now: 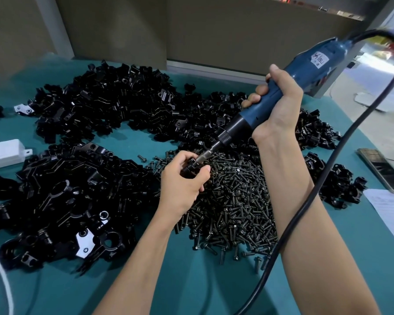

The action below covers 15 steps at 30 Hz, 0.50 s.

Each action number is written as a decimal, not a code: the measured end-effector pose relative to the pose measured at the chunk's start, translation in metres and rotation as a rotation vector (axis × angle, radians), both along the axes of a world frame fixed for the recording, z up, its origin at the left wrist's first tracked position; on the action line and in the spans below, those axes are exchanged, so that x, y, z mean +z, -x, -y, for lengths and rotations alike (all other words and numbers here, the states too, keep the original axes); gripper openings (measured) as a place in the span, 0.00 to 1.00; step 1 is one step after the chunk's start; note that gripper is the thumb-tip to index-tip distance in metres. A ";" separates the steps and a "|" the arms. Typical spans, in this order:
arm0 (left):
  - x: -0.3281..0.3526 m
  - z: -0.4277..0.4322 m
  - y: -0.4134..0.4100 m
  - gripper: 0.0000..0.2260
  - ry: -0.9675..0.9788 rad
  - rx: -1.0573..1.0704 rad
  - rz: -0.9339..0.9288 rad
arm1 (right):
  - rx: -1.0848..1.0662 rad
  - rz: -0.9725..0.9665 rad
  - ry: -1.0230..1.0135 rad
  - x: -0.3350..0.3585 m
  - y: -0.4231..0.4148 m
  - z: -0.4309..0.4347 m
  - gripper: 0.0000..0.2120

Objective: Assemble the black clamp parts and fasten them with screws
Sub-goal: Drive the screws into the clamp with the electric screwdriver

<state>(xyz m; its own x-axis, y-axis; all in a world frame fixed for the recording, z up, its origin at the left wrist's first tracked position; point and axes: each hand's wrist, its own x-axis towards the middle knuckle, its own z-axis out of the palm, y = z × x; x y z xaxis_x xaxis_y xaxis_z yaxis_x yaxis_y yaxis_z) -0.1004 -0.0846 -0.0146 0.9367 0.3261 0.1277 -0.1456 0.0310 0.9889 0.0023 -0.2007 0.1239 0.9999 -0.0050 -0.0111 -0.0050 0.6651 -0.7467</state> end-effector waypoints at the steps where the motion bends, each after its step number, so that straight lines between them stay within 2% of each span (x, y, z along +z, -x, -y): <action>1: 0.000 0.001 0.000 0.06 0.000 -0.002 -0.003 | 0.002 0.006 0.004 0.000 0.000 0.000 0.08; 7: 0.001 -0.001 0.001 0.11 -0.001 0.006 0.023 | 0.016 0.031 0.000 0.003 0.001 -0.003 0.08; 15: 0.000 -0.002 0.000 0.10 -0.030 0.022 0.025 | 0.015 0.011 -0.009 0.002 0.000 -0.004 0.09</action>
